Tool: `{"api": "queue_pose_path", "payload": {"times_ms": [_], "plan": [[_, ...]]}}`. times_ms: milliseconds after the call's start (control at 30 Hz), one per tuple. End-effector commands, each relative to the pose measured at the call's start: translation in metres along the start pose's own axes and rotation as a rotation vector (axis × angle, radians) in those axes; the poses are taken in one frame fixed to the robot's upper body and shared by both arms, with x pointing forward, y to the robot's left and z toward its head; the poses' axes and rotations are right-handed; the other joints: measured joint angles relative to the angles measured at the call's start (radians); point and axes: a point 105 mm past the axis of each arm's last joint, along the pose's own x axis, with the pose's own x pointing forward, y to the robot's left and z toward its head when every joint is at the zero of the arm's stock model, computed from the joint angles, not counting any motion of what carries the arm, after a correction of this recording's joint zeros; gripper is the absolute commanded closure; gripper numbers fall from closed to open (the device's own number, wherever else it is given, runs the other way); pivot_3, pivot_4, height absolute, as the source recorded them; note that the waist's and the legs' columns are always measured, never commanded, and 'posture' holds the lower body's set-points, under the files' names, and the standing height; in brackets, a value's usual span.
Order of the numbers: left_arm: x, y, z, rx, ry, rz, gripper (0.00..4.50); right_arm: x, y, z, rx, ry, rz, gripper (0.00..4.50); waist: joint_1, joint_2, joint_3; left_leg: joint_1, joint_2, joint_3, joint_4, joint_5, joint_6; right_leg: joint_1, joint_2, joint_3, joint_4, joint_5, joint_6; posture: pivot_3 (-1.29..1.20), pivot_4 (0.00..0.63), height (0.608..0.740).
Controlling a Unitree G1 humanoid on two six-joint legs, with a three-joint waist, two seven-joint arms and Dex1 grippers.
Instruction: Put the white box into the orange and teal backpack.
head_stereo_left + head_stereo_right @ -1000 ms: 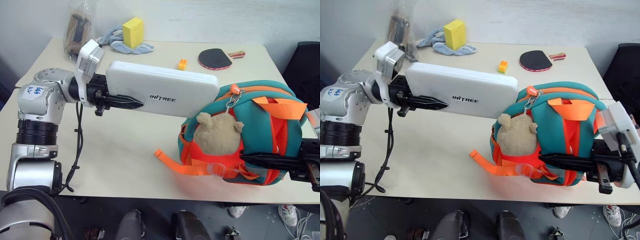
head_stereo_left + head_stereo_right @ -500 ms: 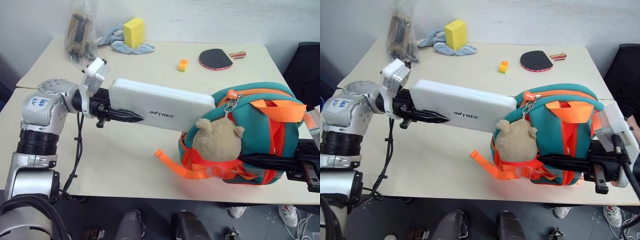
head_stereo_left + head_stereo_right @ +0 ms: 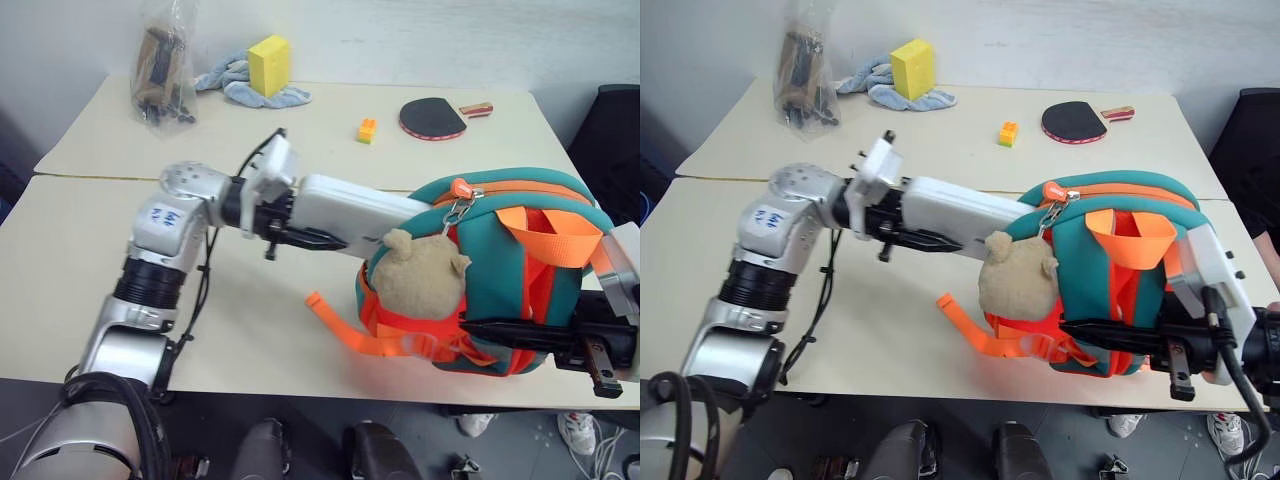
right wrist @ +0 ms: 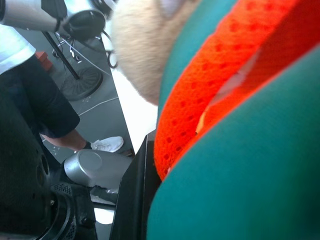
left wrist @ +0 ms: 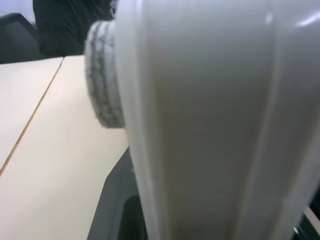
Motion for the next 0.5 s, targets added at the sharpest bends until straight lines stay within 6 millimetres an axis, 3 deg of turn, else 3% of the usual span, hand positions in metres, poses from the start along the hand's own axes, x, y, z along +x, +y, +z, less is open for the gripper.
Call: {"api": "queue_pose_path", "payload": {"times_ms": [33,200,267,367,500], "plan": [[0.032,-0.007,0.005,0.022,0.002,-0.014,3.14,0.006,0.004,0.005,-0.041,-0.038,0.006,4.49,0.000,0.000,0.000,0.000,0.000,0.000,0.000,0.000,0.000,0.000,0.000,0.000,0.000,0.000,0.000,0.00,0.150,0.740],[0.069,-0.007,-0.012,-0.004,0.055,0.004,3.14,0.015,0.001,0.002,-0.044,-0.054,-0.021,4.49,-0.001,0.000,0.000,0.001,0.000,0.000,0.000,0.000,0.000,0.000,0.001,0.000,0.001,0.000,0.000,0.00,0.150,0.740],[0.070,-0.007,-0.019,0.005,0.089,0.010,2.43,0.017,0.001,0.001,-0.041,-0.059,-0.026,4.50,-0.003,0.000,0.000,0.001,0.000,0.000,0.000,0.000,0.000,0.000,0.001,0.001,0.001,0.000,0.000,0.00,0.150,0.740],[0.060,-0.002,-0.021,-0.017,0.101,0.036,1.63,0.019,0.003,-0.001,-0.032,-0.067,-0.035,4.50,-0.003,0.000,0.000,0.001,0.000,0.000,-0.001,0.000,-0.001,0.000,0.001,0.001,0.001,0.000,0.000,0.00,0.150,0.740],[0.023,0.006,-0.018,-0.048,0.111,0.074,0.54,0.020,0.004,-0.006,-0.019,-0.073,-0.056,4.50,-0.006,0.000,0.000,0.002,0.001,0.000,-0.001,0.000,-0.001,0.000,0.001,0.001,0.002,0.000,0.000,0.00,0.150,0.740]]}}
